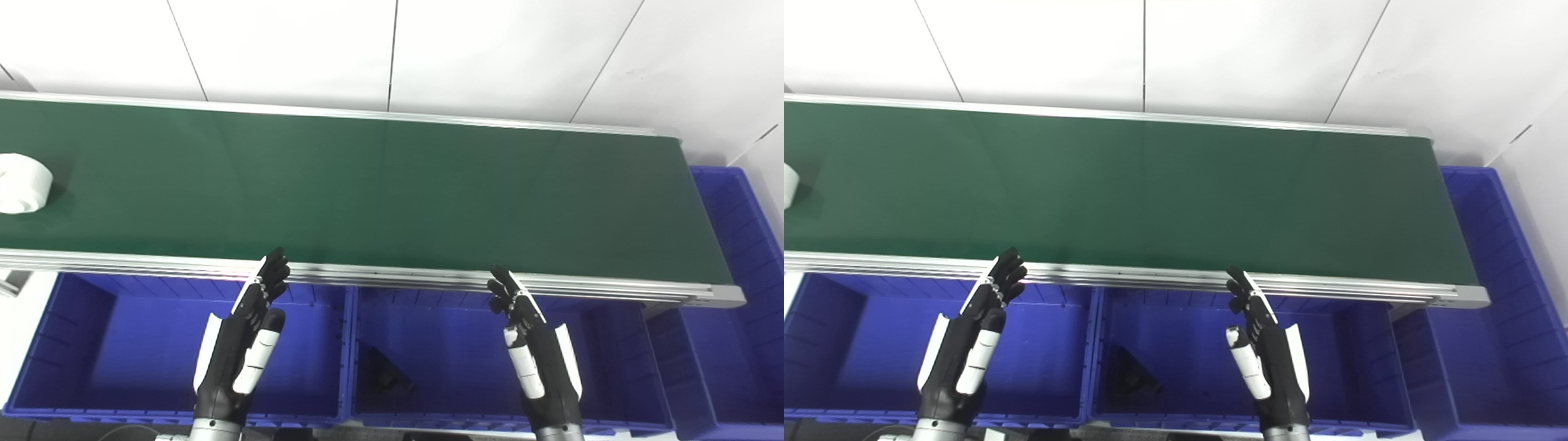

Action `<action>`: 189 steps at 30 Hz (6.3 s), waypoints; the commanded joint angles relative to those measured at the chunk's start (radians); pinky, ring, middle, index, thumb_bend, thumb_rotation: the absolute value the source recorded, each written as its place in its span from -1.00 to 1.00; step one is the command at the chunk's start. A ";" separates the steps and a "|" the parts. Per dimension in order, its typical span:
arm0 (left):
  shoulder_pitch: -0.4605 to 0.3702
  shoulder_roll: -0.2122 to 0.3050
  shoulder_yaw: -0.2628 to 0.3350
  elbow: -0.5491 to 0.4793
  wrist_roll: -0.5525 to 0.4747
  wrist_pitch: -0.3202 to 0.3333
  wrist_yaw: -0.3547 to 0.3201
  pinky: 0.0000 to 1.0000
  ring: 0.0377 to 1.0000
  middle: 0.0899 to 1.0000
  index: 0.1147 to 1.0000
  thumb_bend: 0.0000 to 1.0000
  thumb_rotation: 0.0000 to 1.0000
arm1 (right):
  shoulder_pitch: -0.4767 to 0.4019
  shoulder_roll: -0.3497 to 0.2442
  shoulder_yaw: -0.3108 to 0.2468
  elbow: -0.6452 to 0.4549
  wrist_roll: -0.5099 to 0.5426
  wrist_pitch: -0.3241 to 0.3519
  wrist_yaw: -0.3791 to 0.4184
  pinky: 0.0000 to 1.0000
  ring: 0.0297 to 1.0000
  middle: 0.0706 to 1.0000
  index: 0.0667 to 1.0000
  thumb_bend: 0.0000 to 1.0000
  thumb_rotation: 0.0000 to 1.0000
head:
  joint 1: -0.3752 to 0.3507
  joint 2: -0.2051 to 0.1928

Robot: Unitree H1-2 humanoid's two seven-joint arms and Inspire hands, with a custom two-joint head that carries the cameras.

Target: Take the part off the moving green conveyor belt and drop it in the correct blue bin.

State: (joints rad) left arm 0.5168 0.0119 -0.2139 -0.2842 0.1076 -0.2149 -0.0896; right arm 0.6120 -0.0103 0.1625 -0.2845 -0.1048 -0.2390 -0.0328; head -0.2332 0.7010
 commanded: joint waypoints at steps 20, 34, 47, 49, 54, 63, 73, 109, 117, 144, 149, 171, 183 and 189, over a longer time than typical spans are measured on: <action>-0.001 -0.005 -0.005 -0.019 0.004 -0.021 0.008 0.78 0.81 0.84 0.81 0.09 0.80 | -0.002 -0.003 0.000 -0.027 0.006 -0.052 0.010 0.79 0.82 0.86 0.77 0.52 0.82 | 0.006 0.007; -0.001 -0.003 -0.006 -0.018 0.001 -0.024 0.006 0.80 0.82 0.85 0.82 0.09 0.79 | -0.003 -0.003 -0.001 -0.028 0.009 -0.058 0.013 0.78 0.82 0.86 0.78 0.47 0.82 | 0.009 0.004; 0.002 -0.038 -0.033 0.053 0.063 -0.084 0.045 0.65 0.73 0.76 0.72 0.09 0.68 | -0.009 -0.047 -0.029 0.040 0.070 -0.117 0.031 0.81 0.85 0.89 0.81 0.51 0.86 | 0.194 -0.085; 0.001 -0.048 -0.043 0.069 0.074 -0.094 0.053 0.61 0.70 0.73 0.67 0.08 0.63 | -0.016 -0.062 -0.040 0.074 0.092 -0.154 0.042 0.82 0.85 0.90 0.82 0.50 0.88 | 0.236 -0.108; -0.004 -0.077 -0.066 0.112 0.124 -0.118 0.083 0.52 0.64 0.67 0.60 0.03 0.52 | -0.022 -0.091 -0.064 0.117 0.145 -0.175 0.062 0.90 0.91 0.96 0.89 0.50 0.95 | 0.338 -0.147; -0.021 -0.102 -0.083 0.154 0.134 -0.143 0.113 0.38 0.56 0.60 0.51 0.14 0.40 | -0.036 -0.115 -0.080 0.142 0.173 -0.182 0.099 1.00 0.97 1.00 1.00 0.43 1.00 | 0.393 -0.179; -0.041 -0.100 -0.090 0.159 0.133 -0.133 0.117 0.35 0.55 0.59 0.46 0.10 0.12 | -0.056 -0.112 -0.095 0.143 0.166 -0.177 0.121 1.00 1.00 1.00 1.00 0.39 1.00 | 0.446 -0.170; -0.823 0.419 0.088 0.363 0.618 -0.211 0.066 0.59 0.67 0.69 0.58 0.84 -0.33 | -0.090 -0.073 -0.092 0.135 0.143 -0.128 0.114 0.93 0.90 0.95 0.98 0.55 1.00 | 0.401 -0.102; -0.889 0.476 0.037 0.533 0.636 -0.229 0.054 0.68 0.73 0.71 0.62 0.88 -0.43 | -0.093 -0.066 -0.094 0.147 0.137 -0.138 0.112 0.86 0.85 0.93 0.96 0.45 1.00 | 0.392 -0.091; -0.949 0.539 -0.096 0.718 0.792 -0.141 0.110 0.33 0.48 0.50 0.50 0.97 -0.72 | -0.074 -0.049 -0.088 0.115 0.140 -0.132 0.111 0.81 0.83 0.90 0.93 0.54 1.00 | 0.370 -0.063; -0.946 0.508 -0.100 0.774 0.860 -0.128 0.333 -0.02 0.05 0.03 0.08 0.42 -0.97 | -0.071 -0.049 -0.089 0.111 0.144 -0.124 0.112 0.78 0.82 0.89 0.93 0.55 1.00 | 0.371 -0.060; -0.889 0.417 0.020 0.690 0.314 -0.189 0.094 -0.09 -0.05 -0.10 -0.18 0.05 -1.00 | -0.069 -0.047 -0.081 0.100 0.147 -0.103 0.115 0.77 0.80 0.90 0.96 0.61 1.00 | 0.363 -0.053; -0.769 0.512 0.074 0.369 0.252 -0.120 -0.085 -0.12 -0.07 -0.10 -0.19 0.04 -1.00 | -0.052 -0.053 -0.075 0.035 0.164 -0.053 0.120 0.79 0.79 0.90 0.96 0.64 1.00 | 0.358 0.011; -0.657 0.607 0.087 0.191 0.250 -0.096 -0.186 -0.12 -0.07 -0.09 -0.21 0.04 -1.00 | -0.039 -0.070 -0.079 0.002 0.181 -0.040 0.131 0.80 0.80 0.90 0.96 0.55 1.00 | 0.357 0.028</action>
State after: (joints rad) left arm -0.1365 0.5720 -0.1469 -0.0364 0.3760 -0.3086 -0.2584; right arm 0.5595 -0.0730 0.0851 -0.2482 0.0616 -0.2727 0.0875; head 0.1243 0.7225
